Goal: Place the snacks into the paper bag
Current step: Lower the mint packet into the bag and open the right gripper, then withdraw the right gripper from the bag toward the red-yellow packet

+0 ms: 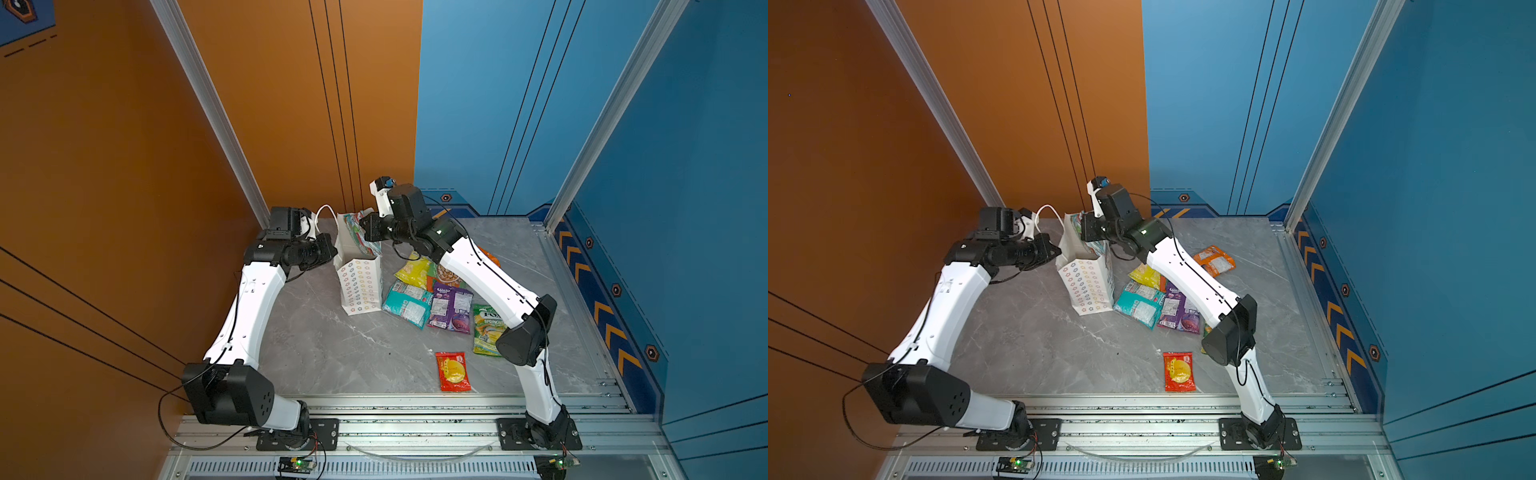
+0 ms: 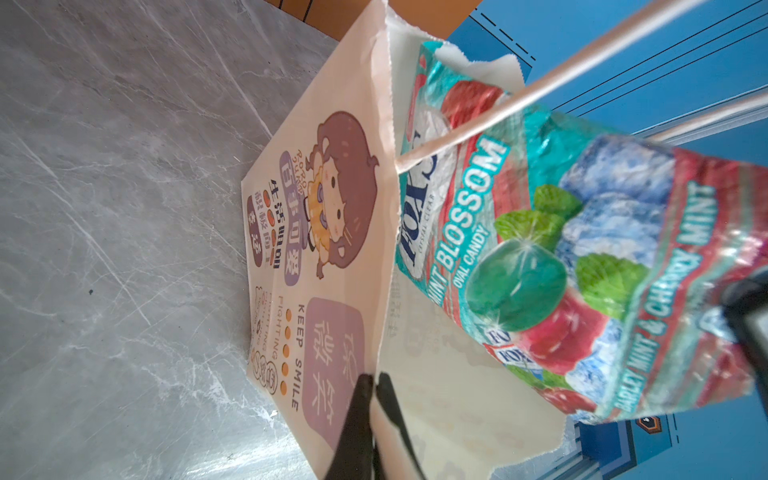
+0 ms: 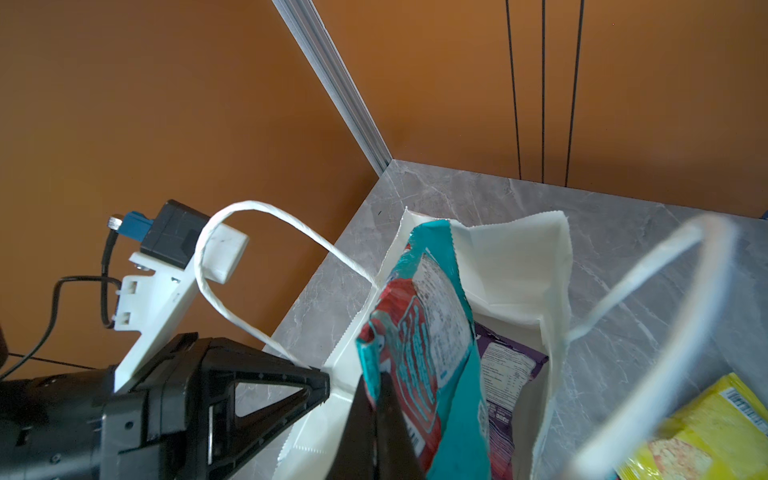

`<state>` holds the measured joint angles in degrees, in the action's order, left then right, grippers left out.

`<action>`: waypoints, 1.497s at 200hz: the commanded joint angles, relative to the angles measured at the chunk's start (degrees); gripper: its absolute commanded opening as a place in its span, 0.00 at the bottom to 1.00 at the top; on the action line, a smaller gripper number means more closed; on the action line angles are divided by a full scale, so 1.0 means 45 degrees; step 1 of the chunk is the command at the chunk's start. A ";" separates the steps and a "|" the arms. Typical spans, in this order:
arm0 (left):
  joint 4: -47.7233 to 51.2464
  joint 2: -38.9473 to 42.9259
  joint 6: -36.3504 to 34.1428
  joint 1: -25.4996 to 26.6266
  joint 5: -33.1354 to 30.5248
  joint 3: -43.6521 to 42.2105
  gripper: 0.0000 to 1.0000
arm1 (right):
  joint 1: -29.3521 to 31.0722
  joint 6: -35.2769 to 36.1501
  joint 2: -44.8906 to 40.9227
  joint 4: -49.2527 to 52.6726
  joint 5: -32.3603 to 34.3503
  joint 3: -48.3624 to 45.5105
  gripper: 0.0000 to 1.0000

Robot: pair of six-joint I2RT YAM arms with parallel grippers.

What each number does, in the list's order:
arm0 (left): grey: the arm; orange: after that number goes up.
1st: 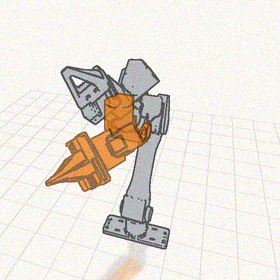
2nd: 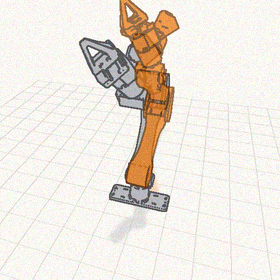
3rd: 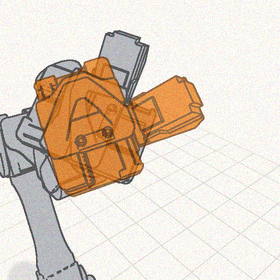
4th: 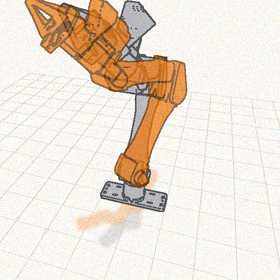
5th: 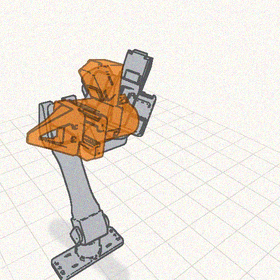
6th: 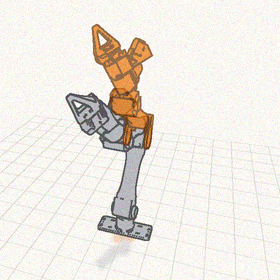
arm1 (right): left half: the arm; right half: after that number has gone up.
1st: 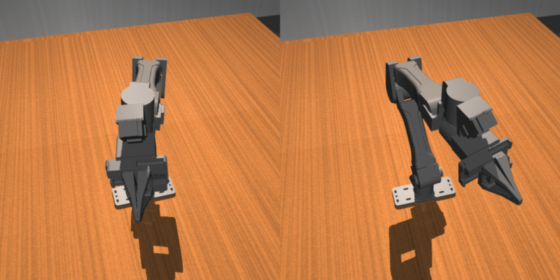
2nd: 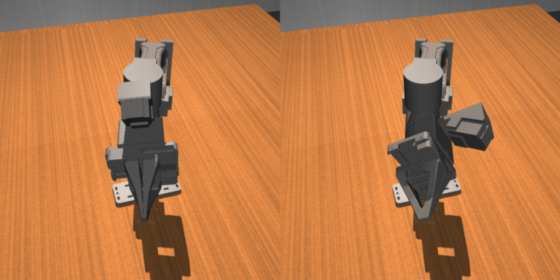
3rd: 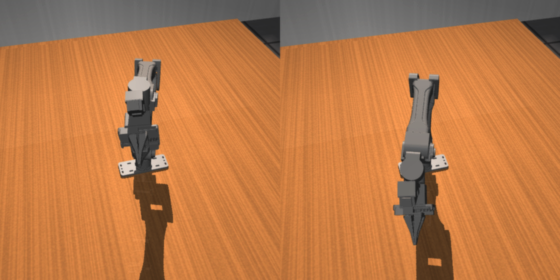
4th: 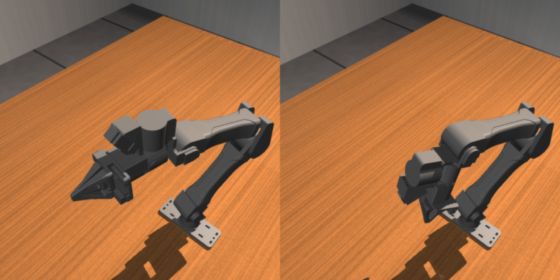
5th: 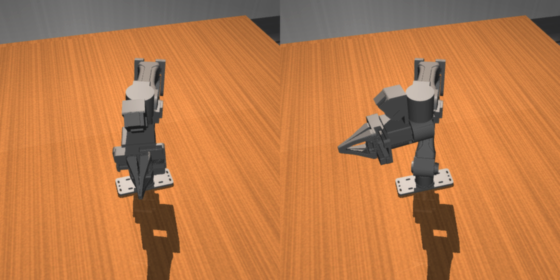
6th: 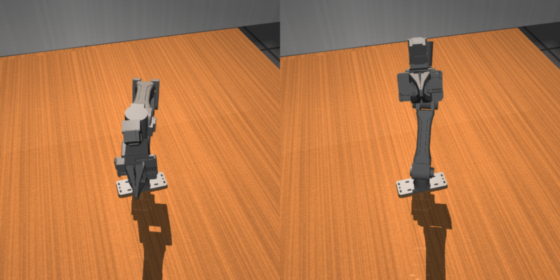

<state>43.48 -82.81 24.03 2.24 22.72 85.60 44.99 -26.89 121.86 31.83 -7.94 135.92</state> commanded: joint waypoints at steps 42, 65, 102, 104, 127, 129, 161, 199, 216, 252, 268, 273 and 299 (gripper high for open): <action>0.0163 0.0159 0.0060 0.0087 0.0118 -0.0094 0.00 | 0.0108 -0.1485 0.1107 -0.1462 -0.0084 0.1089 0.00; 0.0161 0.0174 0.0089 0.0088 0.0126 -0.0078 0.00 | 0.0197 -0.1875 0.1293 -0.1944 0.0246 0.1143 0.00; 0.0161 0.0178 0.0089 0.0088 0.0161 -0.0076 0.00 | 0.0427 -0.2399 0.1561 -0.2600 0.0806 0.1144 0.00; 0.0161 0.0183 0.0089 0.0088 0.0165 -0.0067 0.00 | 0.0445 -0.2426 0.1569 -0.2616 0.0837 0.1144 0.00; 0.0159 0.0208 0.0089 0.0102 0.0183 -0.0096 0.00 | 0.0582 -0.2553 0.1689 -0.2901 0.1065 0.1154 0.00; 0.0160 0.0200 0.0089 0.0092 0.0185 -0.0097 0.00 | 0.0586 -0.2567 0.1704 -0.2921 0.1068 0.1156 0.00; 0.0151 0.0218 0.0089 0.0103 0.0184 -0.0117 0.00 | 0.0666 -0.2605 0.1750 -0.2934 0.1257 0.1165 0.00; 0.0171 0.0209 0.0089 0.0108 0.0214 -0.0136 0.00 | 0.0686 -0.2748 0.1854 -0.2878 0.1197 0.1163 0.00; 0.0161 0.0249 0.0076 0.0108 0.0224 -0.0155 0.00 | 0.0704 -0.2773 0.1826 -0.2858 0.1237 0.1135 0.00; 0.0165 0.0255 0.0060 0.0107 0.0202 -0.0155 0.00 | 0.0666 -0.2744 0.1619 -0.2865 0.1361 0.0914 0.02; 0.0166 0.0271 0.0050 0.0088 0.0195 -0.0156 0.00 | 0.0600 -0.2754 0.1277 -0.3031 0.1524 0.0380 0.18; 0.0161 0.0276 0.0060 0.0088 0.0223 -0.0155 0.00 | 0.0561 -0.2749 0.1093 -0.3170 0.1593 0.0102 0.24; 0.0162 0.0301 0.0030 0.0069 0.0232 -0.0156 0.00 | 0.0280 -0.2811 -0.0042 -0.4174 0.1896 -0.1734 0.43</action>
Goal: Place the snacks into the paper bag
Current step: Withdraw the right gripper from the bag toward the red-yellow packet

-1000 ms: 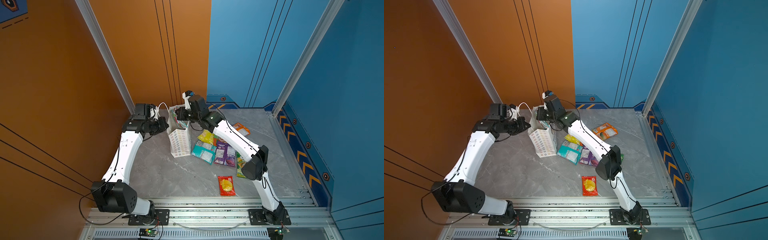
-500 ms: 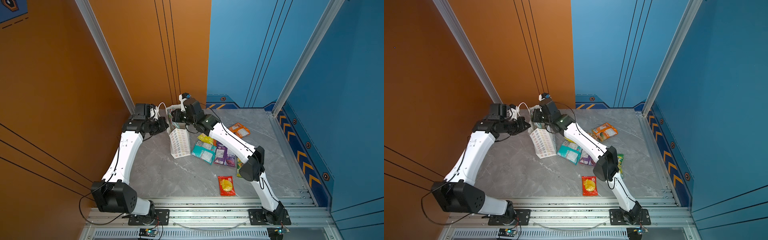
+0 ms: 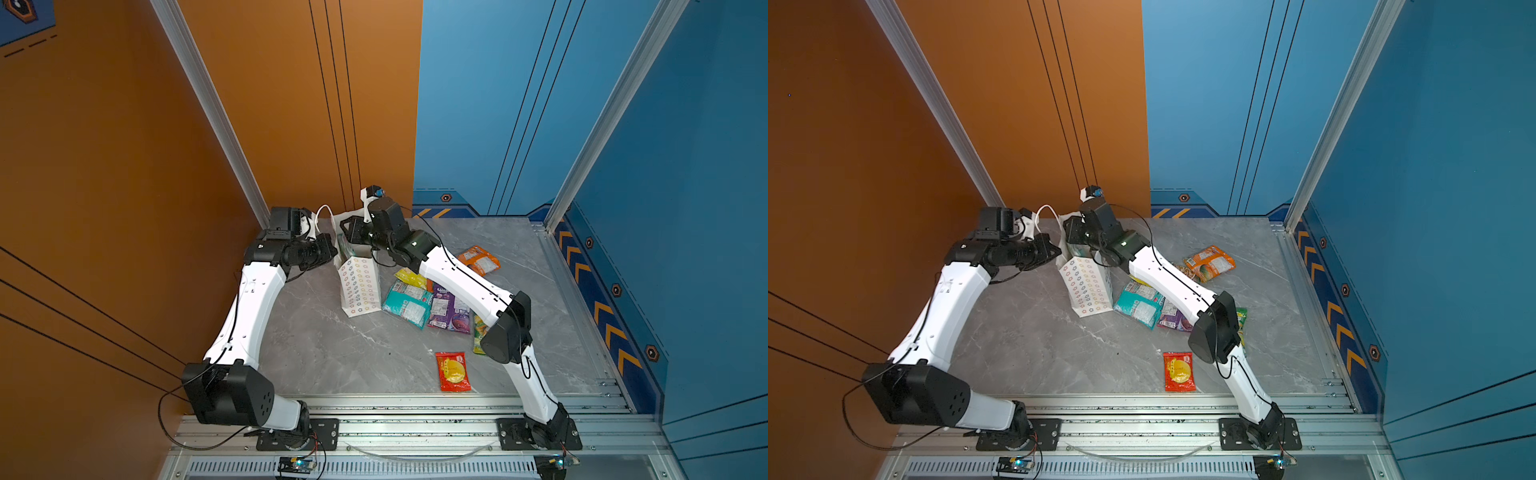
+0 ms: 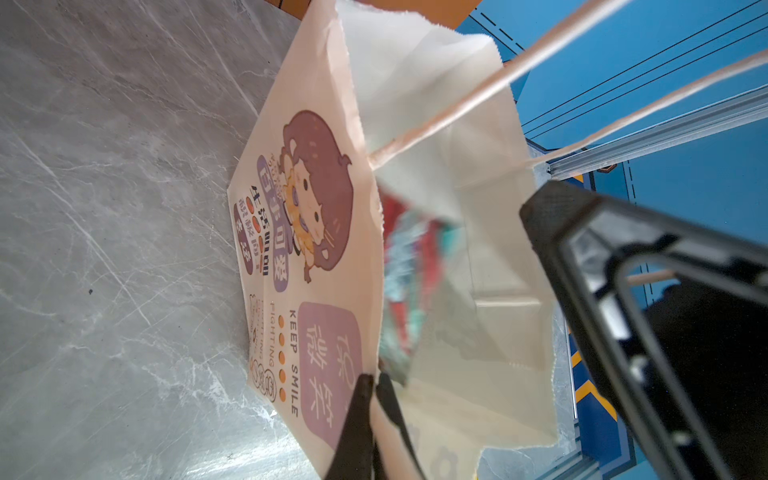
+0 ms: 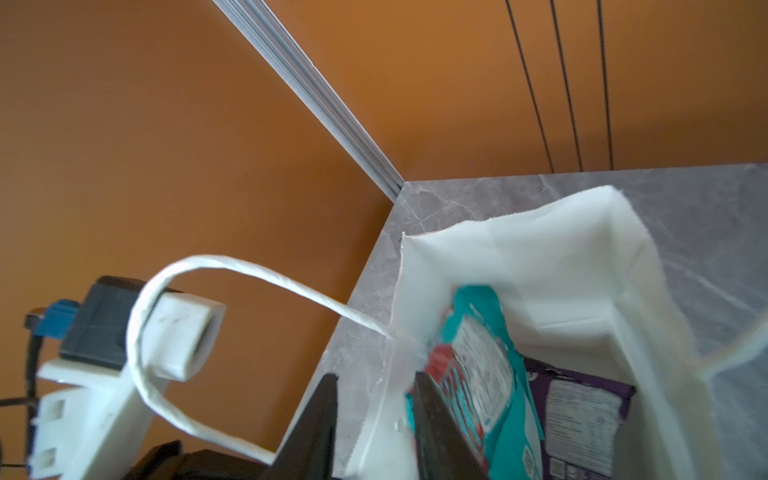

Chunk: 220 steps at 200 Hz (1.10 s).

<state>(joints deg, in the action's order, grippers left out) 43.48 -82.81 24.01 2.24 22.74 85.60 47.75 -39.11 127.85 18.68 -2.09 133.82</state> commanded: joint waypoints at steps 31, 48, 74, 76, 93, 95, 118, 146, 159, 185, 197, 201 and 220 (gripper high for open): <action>0.0169 0.0335 0.0016 0.0030 0.0257 -0.0195 0.00 | -0.0665 0.0015 -0.2900 -0.2095 0.0508 -0.2958 0.45; 0.0160 0.0315 0.0016 0.0029 0.0258 -0.0185 0.00 | -0.0785 0.0347 -0.3643 -0.2243 0.0360 -0.3678 0.45; 0.0161 0.0300 0.0016 0.0010 0.0277 -0.0175 0.00 | -0.0942 0.0934 -0.4893 -0.2037 -0.0025 -0.5051 0.46; 0.0161 0.0297 0.0016 0.0010 0.0278 -0.0175 0.00 | -0.0957 0.0971 -0.4993 -0.2050 -0.0039 -0.5221 0.46; 0.0161 0.0298 -0.0003 -0.0005 0.0272 -0.0170 0.00 | -0.1206 0.1084 -0.6110 -0.2267 -0.0131 -0.6936 0.47; 0.0161 0.0296 -0.0003 0.0006 0.0267 -0.0174 0.00 | -0.1233 0.1101 -0.6264 -0.2298 -0.0110 -0.7235 0.48; 0.0161 0.0320 -0.0012 -0.0010 0.0270 -0.0227 0.00 | -0.1592 0.1322 -0.7910 -0.2261 0.0429 -0.9625 0.52; 0.0160 0.0304 -0.0042 0.0009 0.0271 -0.0273 0.00 | -0.2550 0.1202 -0.9650 -0.1761 0.0657 -1.2190 0.55; 0.0171 0.0296 -0.0061 0.0010 0.0261 -0.0267 0.00 | -0.2956 0.1090 -1.0396 -0.1475 0.0710 -1.3349 0.59; 0.0166 0.0371 -0.0111 -0.0020 0.0271 -0.0272 0.00 | -0.3948 0.0785 -1.1633 -0.0972 0.0278 -1.5581 0.72; 0.0150 0.0393 -0.0121 -0.0039 0.0293 -0.0273 0.00 | -0.4476 0.0565 -1.2091 -0.0772 -0.0198 -1.6471 0.79; 0.0160 0.0396 -0.0108 -0.0030 0.0295 -0.0263 0.00 | -0.4617 0.0531 -1.2208 -0.0681 -0.0371 -1.6678 0.81; 0.0161 0.0415 -0.0121 -0.0029 0.0309 -0.0256 0.00 | -0.4926 0.0631 -1.2700 0.0358 -0.0580 -1.7392 0.83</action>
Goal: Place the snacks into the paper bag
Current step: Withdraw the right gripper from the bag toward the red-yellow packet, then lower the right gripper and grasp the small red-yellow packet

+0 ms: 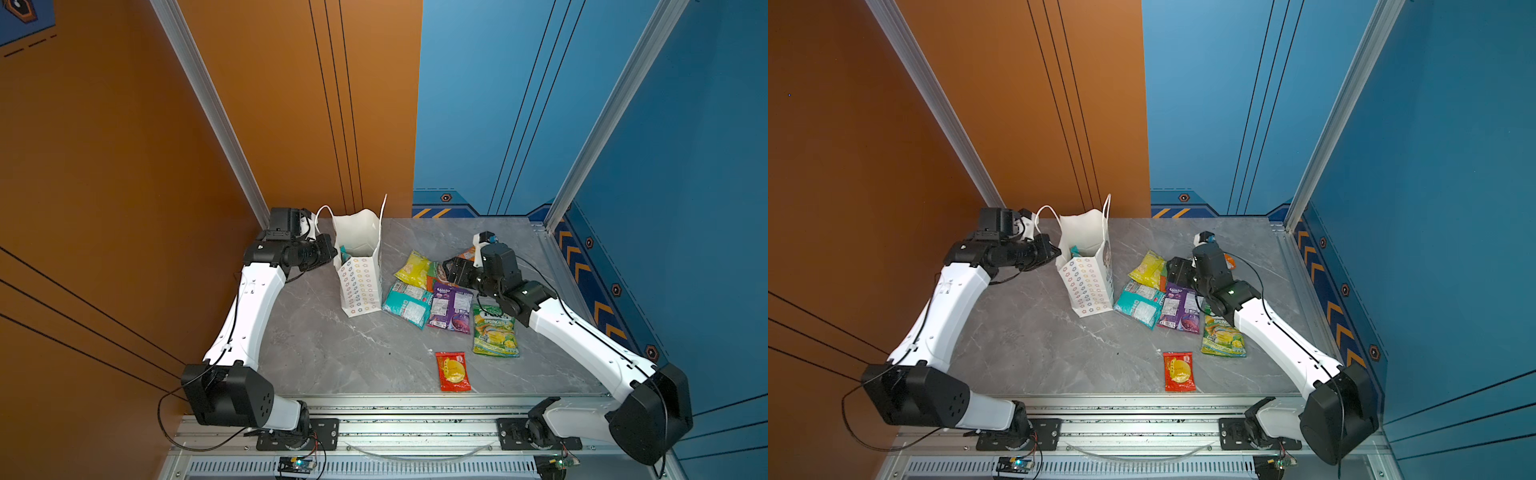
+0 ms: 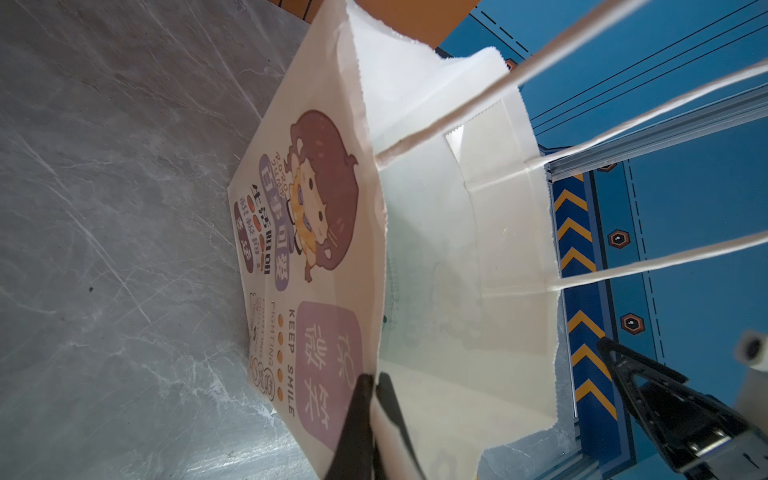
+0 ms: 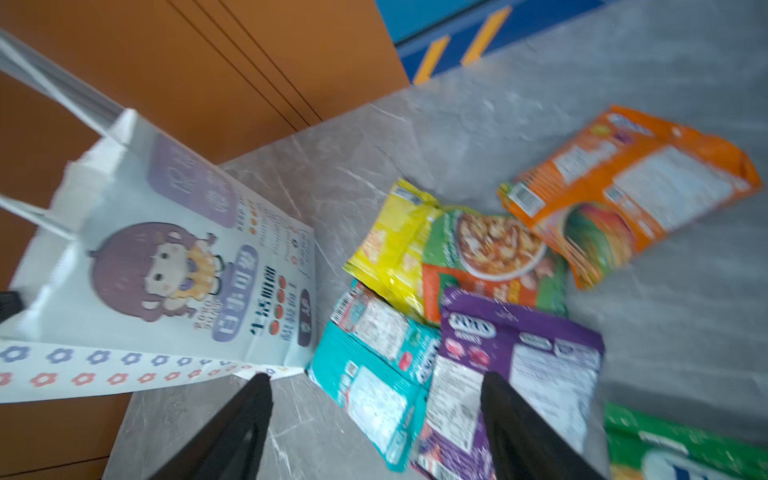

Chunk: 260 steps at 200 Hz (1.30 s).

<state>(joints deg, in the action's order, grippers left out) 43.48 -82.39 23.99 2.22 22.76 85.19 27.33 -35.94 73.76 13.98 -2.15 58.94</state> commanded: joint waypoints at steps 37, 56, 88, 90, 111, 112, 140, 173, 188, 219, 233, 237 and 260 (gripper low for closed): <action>0.0154 0.0398 -0.0133 -0.0029 0.0296 -0.0256 0.00 | -0.0213 -0.0240 -0.1583 0.3030 -0.0884 -0.2157 0.80; 0.0151 0.0401 -0.0173 -0.0044 0.0292 -0.0258 0.00 | 0.0003 -0.0459 -0.1929 0.3576 -0.0954 -0.2902 0.77; 0.0162 0.0443 -0.0199 -0.0093 0.0317 -0.0317 0.00 | 0.0586 -0.1299 -0.2461 0.3356 -0.1364 -0.4353 0.73; 0.0171 0.0454 -0.0210 -0.0090 0.0314 -0.0317 0.00 | 0.0645 -0.1364 -0.2484 0.3376 -0.1378 -0.4436 0.73; 0.0146 0.0541 -0.0212 -0.0120 0.0328 -0.0345 0.00 | 0.1182 -0.1796 -0.2577 0.3392 -0.1496 -0.5054 0.73; 0.0154 0.0538 -0.0213 -0.0121 0.0330 -0.0351 0.00 | 0.1253 -0.1846 -0.2580 0.3357 -0.1505 -0.5115 0.73; 0.0166 0.0602 -0.0213 -0.0141 0.0322 -0.0412 0.00 | 0.1678 -0.2459 -0.2698 0.2971 -0.1788 -0.6066 0.73; 0.0161 0.0614 -0.0189 -0.0151 0.0351 -0.0434 0.00 | 0.1639 -0.2551 -0.2665 0.2540 -0.1694 -0.6507 0.73; 0.0161 0.0643 -0.0194 -0.0161 0.0323 -0.0461 0.00 | 0.1426 -0.2502 -0.2480 0.2181 -0.1658 -0.6535 0.73; 0.0164 0.0655 -0.0194 -0.0161 0.0352 -0.0493 0.00 | 0.0840 -0.2335 -0.1912 0.1412 -0.1953 -0.6432 0.72; 0.0155 0.0655 -0.0194 -0.0161 0.0370 -0.0493 0.00 | 0.0567 -0.2269 -0.1709 0.1130 -0.2027 -0.6437 0.71; 0.0172 0.0633 -0.0198 -0.0161 0.0364 -0.0493 0.00 | 0.0452 -0.2254 -0.1607 0.1026 -0.2158 -0.6419 0.71; 0.0161 0.0657 -0.0174 -0.0173 0.0423 -0.0493 0.00 | 0.0361 -0.2052 -0.1248 0.1024 -0.2544 -0.6339 0.69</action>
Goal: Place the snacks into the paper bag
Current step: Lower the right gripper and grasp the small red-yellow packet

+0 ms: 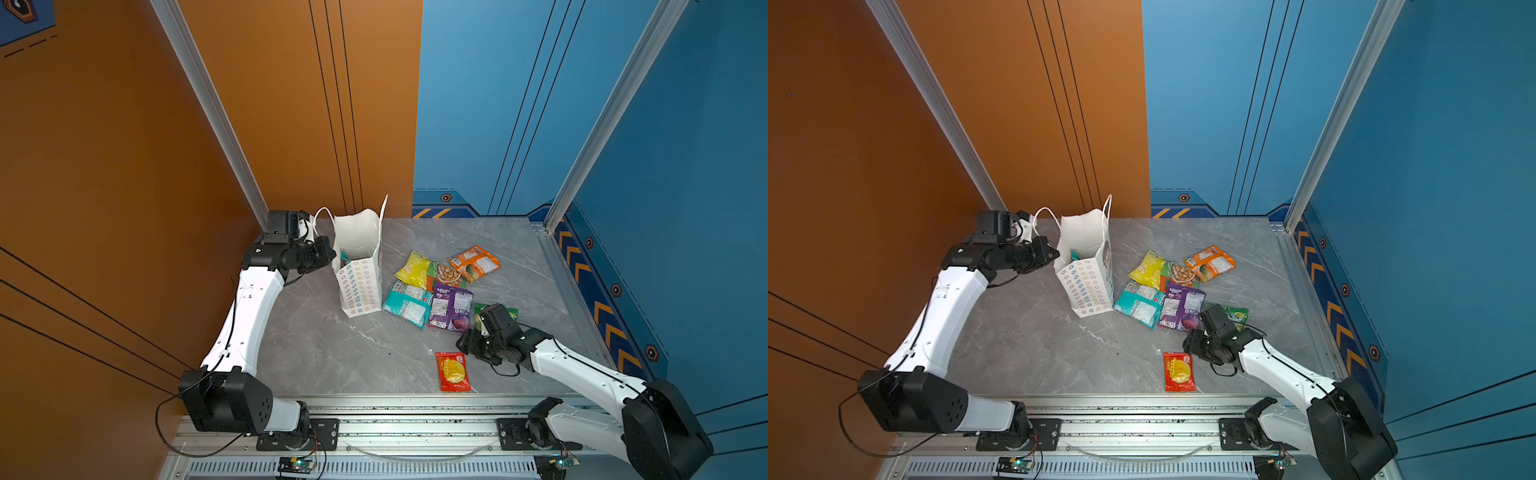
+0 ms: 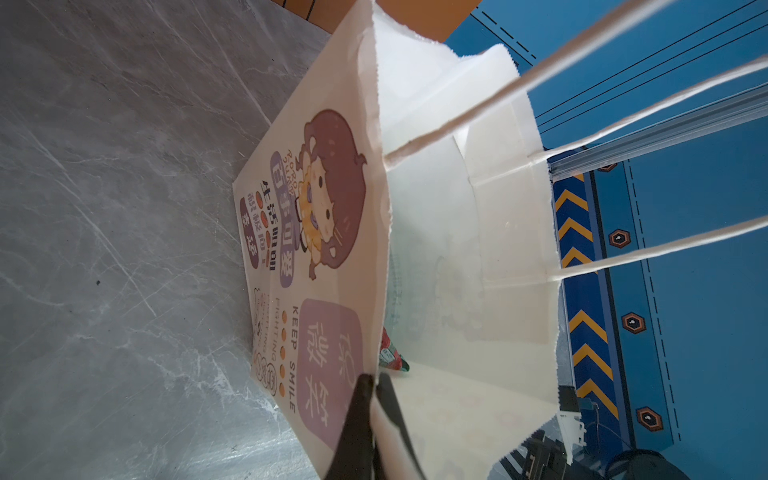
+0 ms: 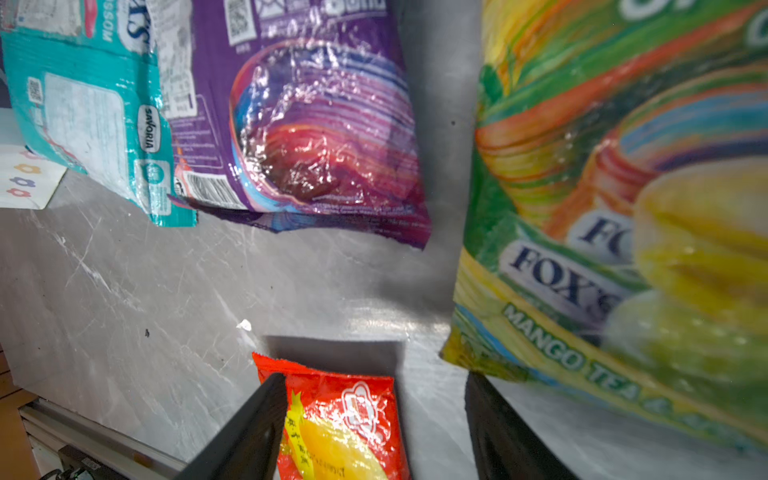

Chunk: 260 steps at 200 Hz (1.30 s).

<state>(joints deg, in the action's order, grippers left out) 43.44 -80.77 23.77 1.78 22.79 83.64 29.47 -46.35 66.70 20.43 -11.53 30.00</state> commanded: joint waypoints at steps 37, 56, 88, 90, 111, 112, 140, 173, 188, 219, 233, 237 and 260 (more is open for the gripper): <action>0.0171 0.0370 -0.0126 -0.0083 0.0401 -0.0180 0.00 | 0.0117 0.0381 0.0009 -0.0054 -0.1068 -0.0566 0.63; 0.0171 0.0357 -0.0126 -0.0083 0.0404 -0.0187 0.00 | 0.0369 0.0271 -0.0366 0.0154 -0.1116 -0.0919 0.63; 0.0171 0.0335 -0.0128 -0.0083 0.0407 -0.0206 0.00 | 0.0812 -0.0245 -0.0769 -0.0024 -0.1071 -0.1457 0.62; 0.0171 0.0333 -0.0126 -0.0083 0.0411 -0.0221 0.00 | 0.0832 -0.0256 -0.0774 -0.0035 -0.1071 -0.1464 0.62; 0.0163 0.0371 -0.0126 -0.0084 0.0416 -0.0264 0.00 | 0.1223 -0.0573 -0.0784 -0.0188 -0.0974 -0.1598 0.61; 0.0157 0.0371 -0.0126 -0.0084 0.0420 -0.0265 0.00 | 0.1223 -0.0573 -0.0784 -0.0188 -0.0974 -0.1598 0.61; 0.0186 0.0430 -0.0126 -0.0083 0.0403 -0.0241 0.00 | 0.1800 -0.0981 -0.0559 -0.0249 -0.0510 -0.1645 0.56; 0.0179 0.0440 -0.0126 -0.0083 0.0405 -0.0246 0.00 | 0.2278 -0.1558 0.0212 -0.0379 0.0562 -0.1521 0.45; 0.0170 0.0449 -0.0126 -0.0083 0.0403 -0.0243 0.00 | 0.2848 -0.1764 0.0548 -0.0465 0.1036 -0.1397 0.41; 0.0171 0.0473 -0.0126 -0.0069 0.0387 -0.0230 0.00 | 0.3120 -0.1927 0.1065 -0.0520 0.2044 -0.1142 0.29; 0.0176 0.0480 -0.0126 -0.0083 0.0390 -0.0226 0.00 | 0.3132 -0.1909 0.1185 -0.0704 0.2148 -0.1095 0.22; 0.0169 0.0470 -0.0121 -0.0083 0.0391 -0.0226 0.00 | 0.3118 -0.1893 0.1236 -0.0726 0.2176 -0.1071 0.18; 0.0173 0.0498 -0.0126 -0.0083 0.0374 -0.0244 0.00 | 0.3091 -0.1681 0.1433 -0.0705 0.2080 -0.0751 0.08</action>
<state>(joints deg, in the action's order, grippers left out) 43.31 -80.23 23.77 1.78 22.81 83.26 43.46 -54.46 70.43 12.75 -6.09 26.87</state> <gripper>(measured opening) 0.047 0.126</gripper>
